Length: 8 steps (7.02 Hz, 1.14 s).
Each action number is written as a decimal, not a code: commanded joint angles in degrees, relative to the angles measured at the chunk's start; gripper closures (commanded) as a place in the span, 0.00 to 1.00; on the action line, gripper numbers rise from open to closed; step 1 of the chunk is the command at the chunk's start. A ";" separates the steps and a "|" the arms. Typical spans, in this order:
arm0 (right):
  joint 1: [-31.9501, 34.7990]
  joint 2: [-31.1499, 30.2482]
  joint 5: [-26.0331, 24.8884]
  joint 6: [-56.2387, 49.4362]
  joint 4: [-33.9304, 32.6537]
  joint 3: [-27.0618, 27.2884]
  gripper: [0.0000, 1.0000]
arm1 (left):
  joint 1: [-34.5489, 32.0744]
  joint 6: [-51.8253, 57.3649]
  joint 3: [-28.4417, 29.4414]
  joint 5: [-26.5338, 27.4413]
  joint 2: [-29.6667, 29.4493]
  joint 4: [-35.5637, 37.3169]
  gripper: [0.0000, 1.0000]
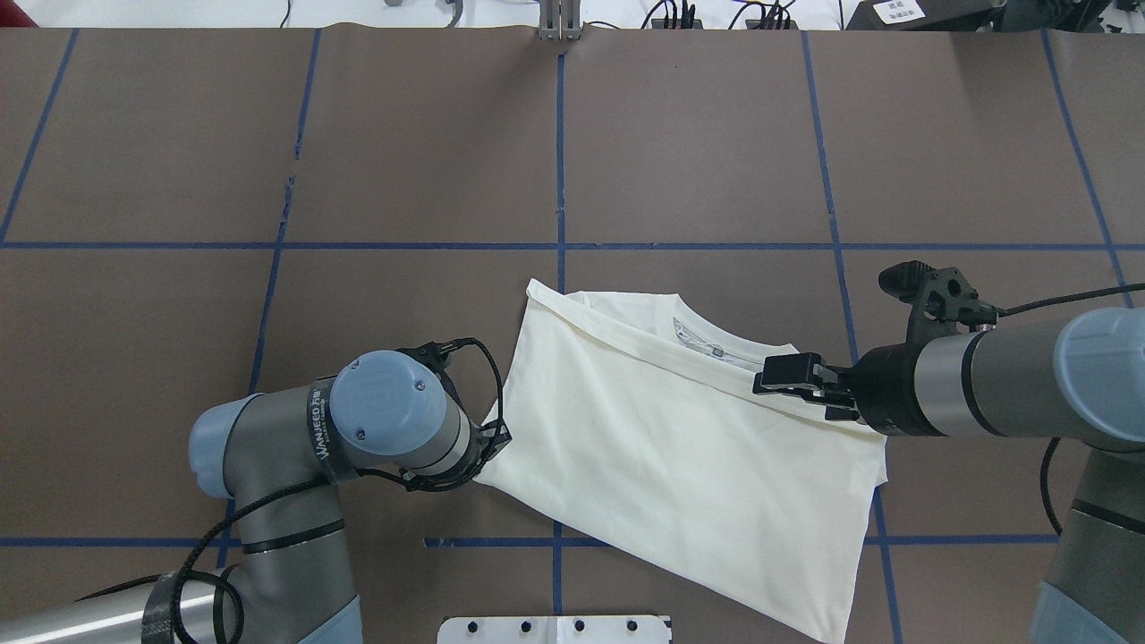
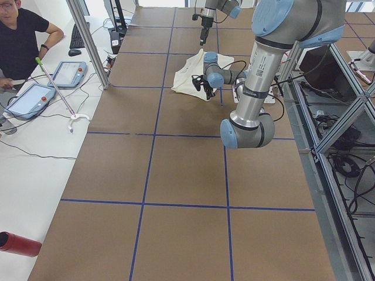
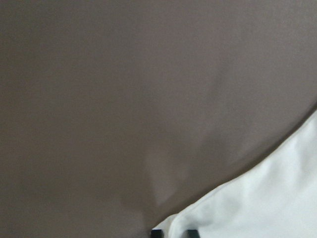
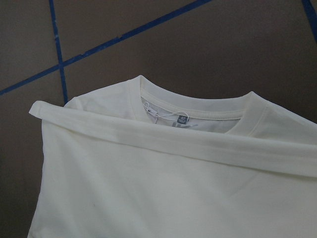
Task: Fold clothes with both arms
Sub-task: 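Push the shirt's near corner with the left gripper to rotate it upright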
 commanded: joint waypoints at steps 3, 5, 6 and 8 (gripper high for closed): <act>0.04 0.95 -0.05 0.29 0.03 -1.15 0.00 | -7.84 0.82 -0.18 1.58 -0.97 0.79 1.00; 0.13 0.51 -0.13 0.46 -0.06 -1.32 0.00 | -13.74 2.67 10.65 7.39 -8.75 0.18 1.00; 0.13 0.77 -0.22 0.55 -0.06 -2.28 0.00 | -15.68 4.85 16.38 9.14 -13.59 -0.69 1.00; 0.13 0.95 -0.40 0.73 0.03 -2.82 0.00 | -19.73 9.85 29.73 9.51 -19.94 -10.66 1.00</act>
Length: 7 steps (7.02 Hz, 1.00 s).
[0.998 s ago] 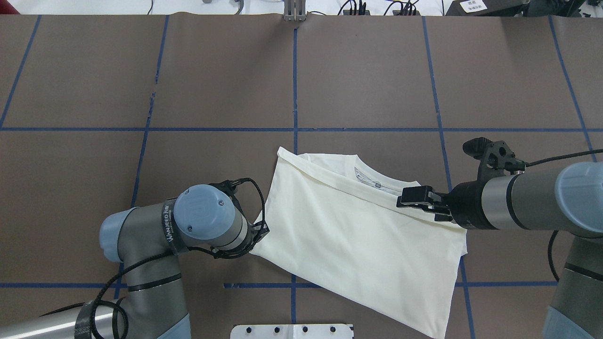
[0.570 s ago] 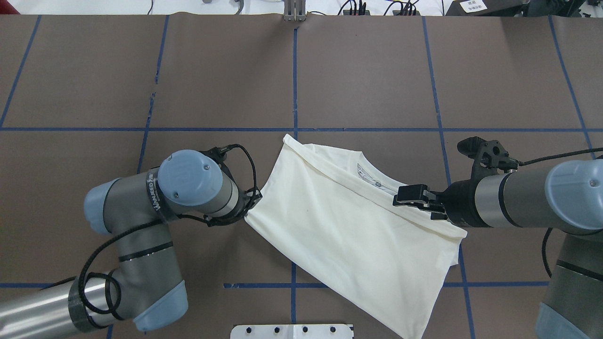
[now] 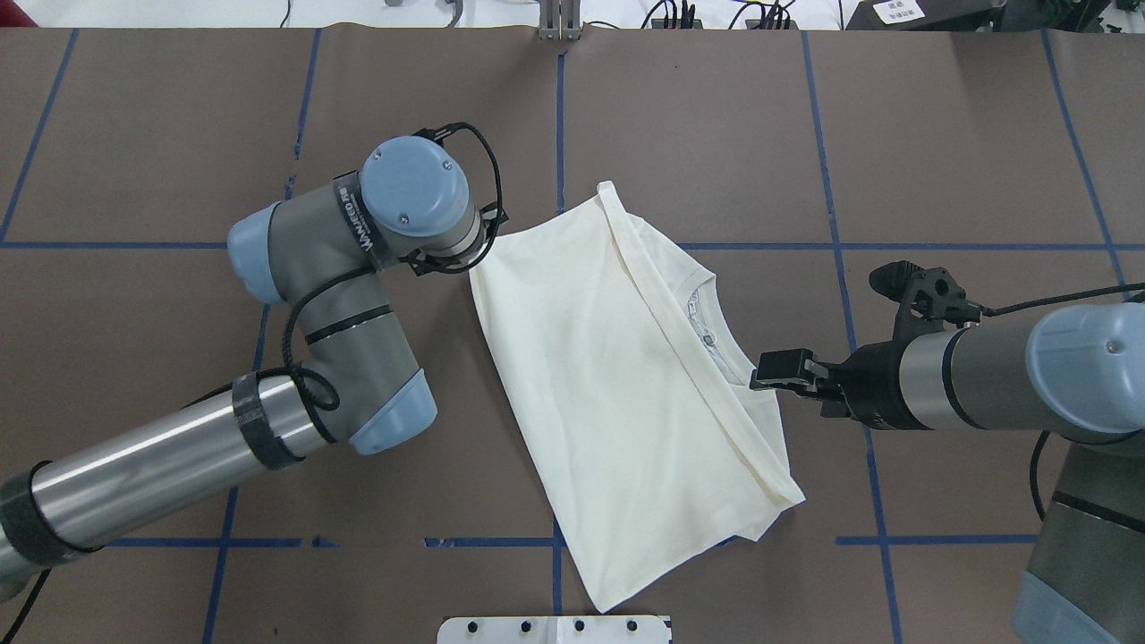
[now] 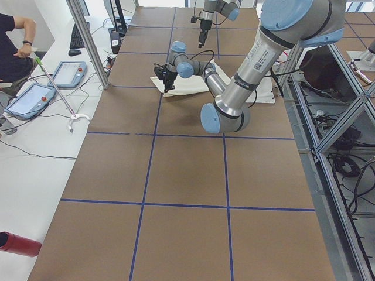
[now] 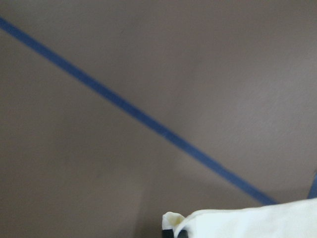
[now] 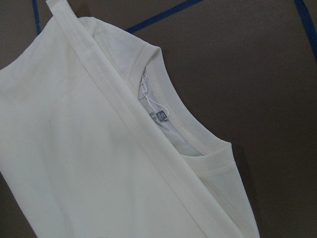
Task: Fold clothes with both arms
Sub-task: 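Push the shirt's near corner with the left gripper to rotate it upright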
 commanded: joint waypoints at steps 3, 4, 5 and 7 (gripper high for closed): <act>-0.26 0.29 -1.64 0.11 0.03 -1.85 0.00 | -5.98 10.66 23.68 3.20 -8.53 -19.81 1.00; -0.35 0.37 -2.08 0.11 0.03 -2.03 0.00 | -6.60 11.64 27.10 3.29 -9.67 -23.57 1.00; -0.35 0.38 -2.61 0.11 0.03 -2.03 0.00 | -6.60 11.91 29.92 4.59 -10.03 -28.13 1.00; -0.44 1.51 -2.97 -0.07 -0.06 -2.38 0.00 | -6.60 13.74 32.05 5.83 -9.95 -30.29 0.76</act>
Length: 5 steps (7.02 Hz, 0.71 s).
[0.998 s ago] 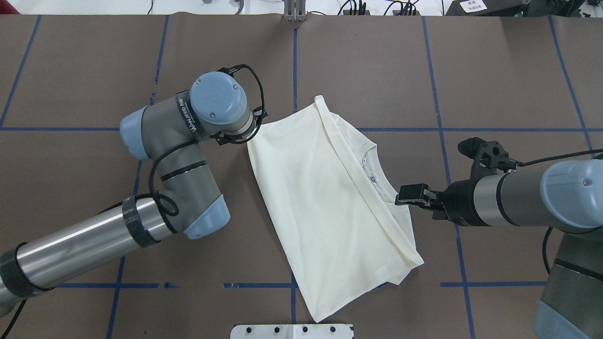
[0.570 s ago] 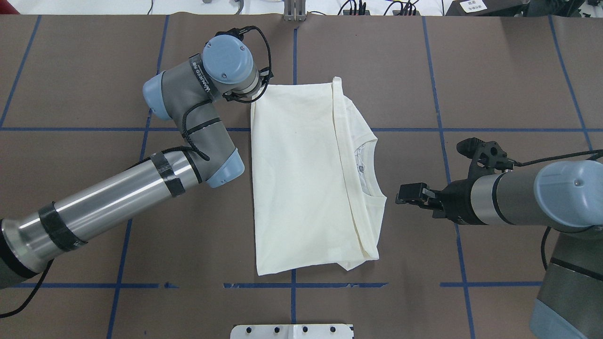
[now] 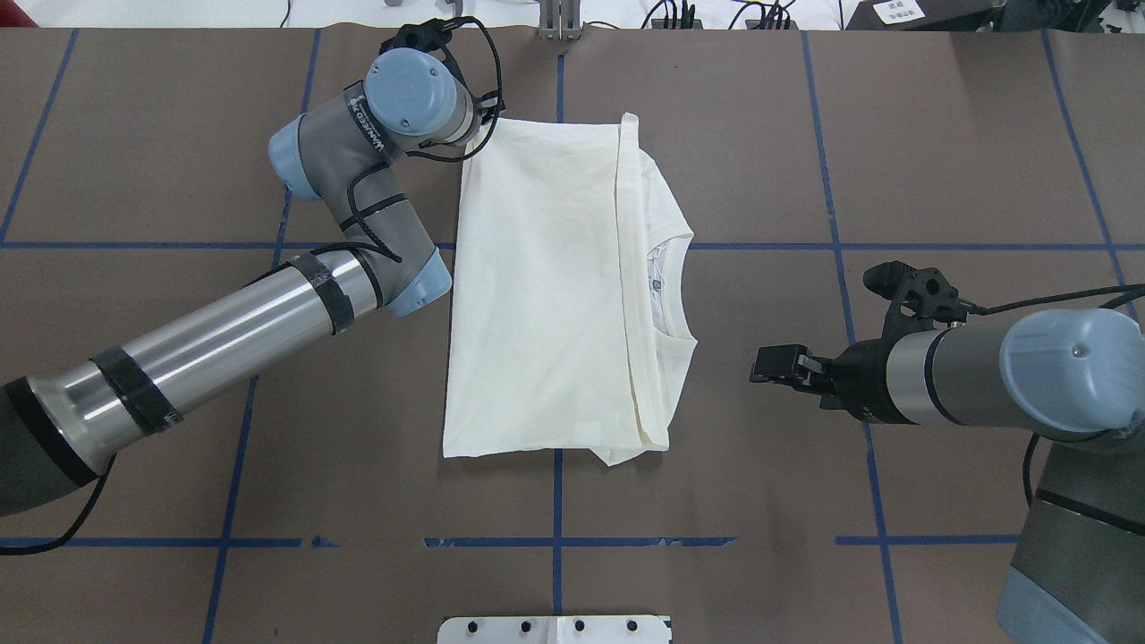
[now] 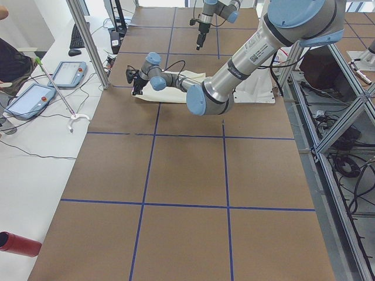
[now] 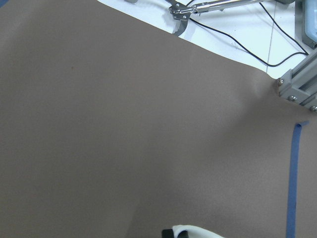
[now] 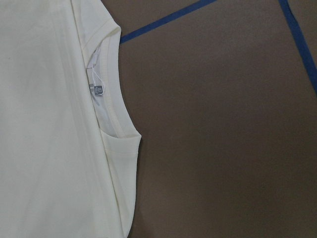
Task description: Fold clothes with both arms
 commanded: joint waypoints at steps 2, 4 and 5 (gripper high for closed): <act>-0.13 2.34 -0.31 -0.36 -0.29 -1.42 0.00 | -1.22 6.27 1.66 1.65 0.18 -1.29 0.00; -0.39 2.95 -0.40 -1.15 -0.73 -3.17 0.00 | -3.68 10.40 0.61 -1.93 0.45 -0.15 0.00; -0.13 5.05 -0.31 -2.37 -0.82 -5.53 0.00 | -4.38 11.02 -4.97 -8.31 3.84 2.38 0.00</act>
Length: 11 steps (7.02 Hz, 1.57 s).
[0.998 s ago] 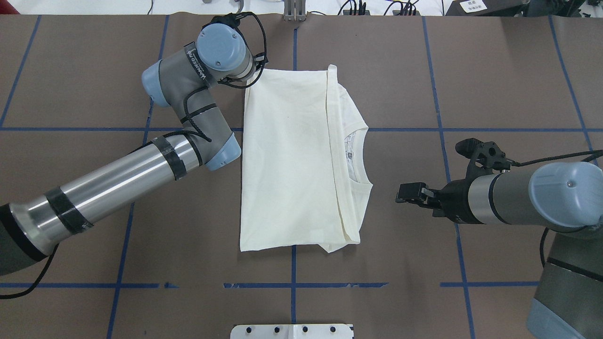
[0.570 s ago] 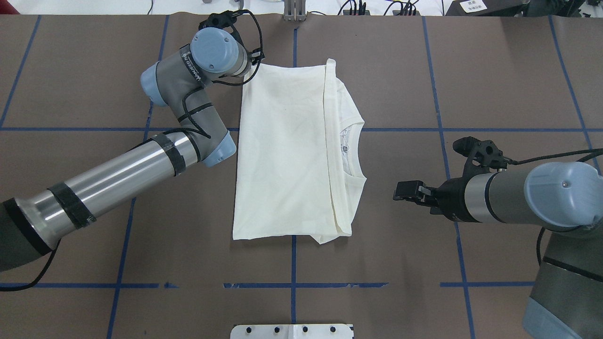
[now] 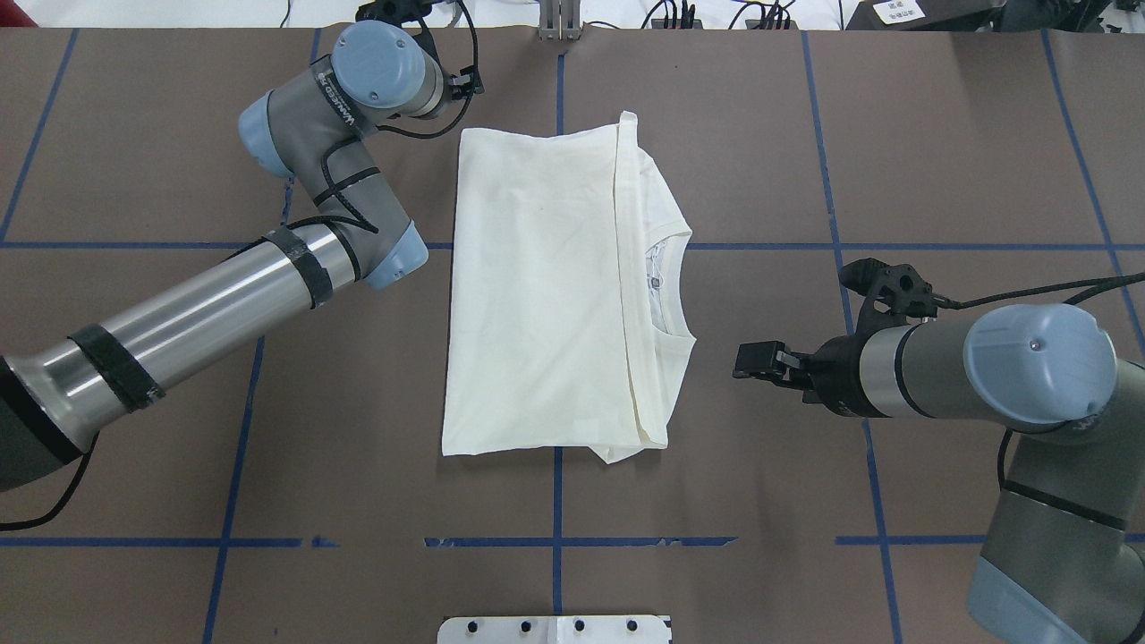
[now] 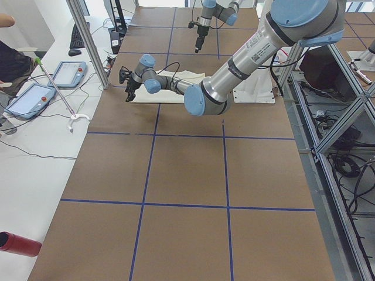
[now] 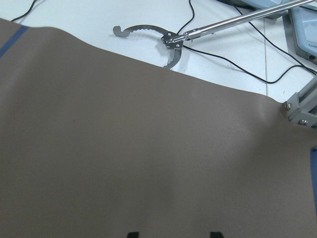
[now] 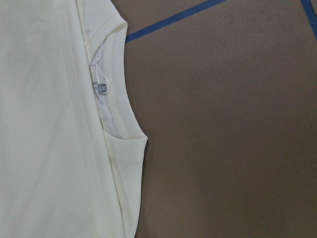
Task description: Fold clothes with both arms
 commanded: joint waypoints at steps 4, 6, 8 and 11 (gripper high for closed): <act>-0.41 13.95 0.04 -11.17 -16.90 -6.80 0.00 | -0.66 2.31 -40.38 -12.42 17.63 23.13 0.00; -2.69 20.67 -0.14 -12.43 -21.79 -11.99 0.00 | -0.40 2.31 -51.92 -17.17 23.43 26.16 0.00; -5.94 25.15 -1.72 -12.43 -21.80 -17.96 0.00 | 0.21 2.22 -58.37 -19.11 27.23 27.92 0.00; -7.18 25.35 -1.20 -16.38 -24.59 -20.45 0.00 | 0.48 1.87 -58.48 -21.57 27.77 27.84 0.00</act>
